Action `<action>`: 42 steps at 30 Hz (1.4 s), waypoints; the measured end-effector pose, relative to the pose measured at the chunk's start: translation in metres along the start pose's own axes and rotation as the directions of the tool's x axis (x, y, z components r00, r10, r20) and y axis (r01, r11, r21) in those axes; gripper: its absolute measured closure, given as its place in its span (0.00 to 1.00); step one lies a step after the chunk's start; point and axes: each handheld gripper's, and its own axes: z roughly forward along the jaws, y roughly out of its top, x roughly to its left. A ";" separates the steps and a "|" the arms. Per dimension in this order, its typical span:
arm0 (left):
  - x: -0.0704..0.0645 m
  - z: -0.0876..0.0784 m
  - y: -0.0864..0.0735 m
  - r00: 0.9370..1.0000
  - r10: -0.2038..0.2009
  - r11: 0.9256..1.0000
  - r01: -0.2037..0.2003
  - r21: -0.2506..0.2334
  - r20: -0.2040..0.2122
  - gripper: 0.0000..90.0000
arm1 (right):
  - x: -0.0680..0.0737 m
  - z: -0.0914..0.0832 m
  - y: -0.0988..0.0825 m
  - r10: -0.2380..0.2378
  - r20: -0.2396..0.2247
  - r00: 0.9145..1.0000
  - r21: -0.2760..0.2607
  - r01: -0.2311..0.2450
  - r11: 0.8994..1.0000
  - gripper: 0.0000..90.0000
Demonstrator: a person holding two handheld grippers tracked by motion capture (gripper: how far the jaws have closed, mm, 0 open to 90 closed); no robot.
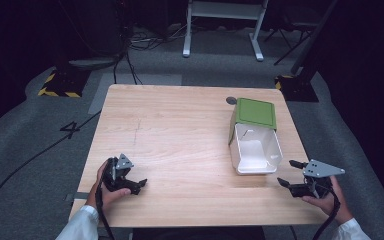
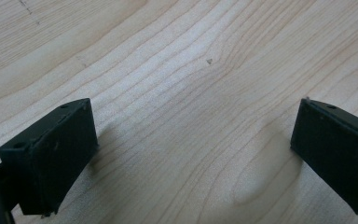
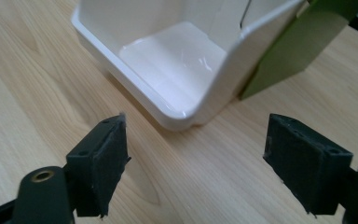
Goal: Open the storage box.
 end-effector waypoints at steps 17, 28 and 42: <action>0.000 0.000 0.000 1.000 0.000 1.000 0.000 0.000 0.001 0.01 | -0.020 0.013 -0.055 0.174 0.017 0.985 0.078 -0.175 0.982 0.25; 0.000 0.000 0.000 1.000 0.002 1.000 -0.002 0.000 0.004 0.01 | -0.018 0.009 -0.067 0.226 0.049 0.973 0.085 -0.229 0.970 0.23; 0.000 0.000 0.000 1.000 -0.002 1.000 0.002 -0.001 0.010 0.00 | -0.020 0.012 -0.067 0.262 0.043 0.964 0.095 -0.265 0.960 0.21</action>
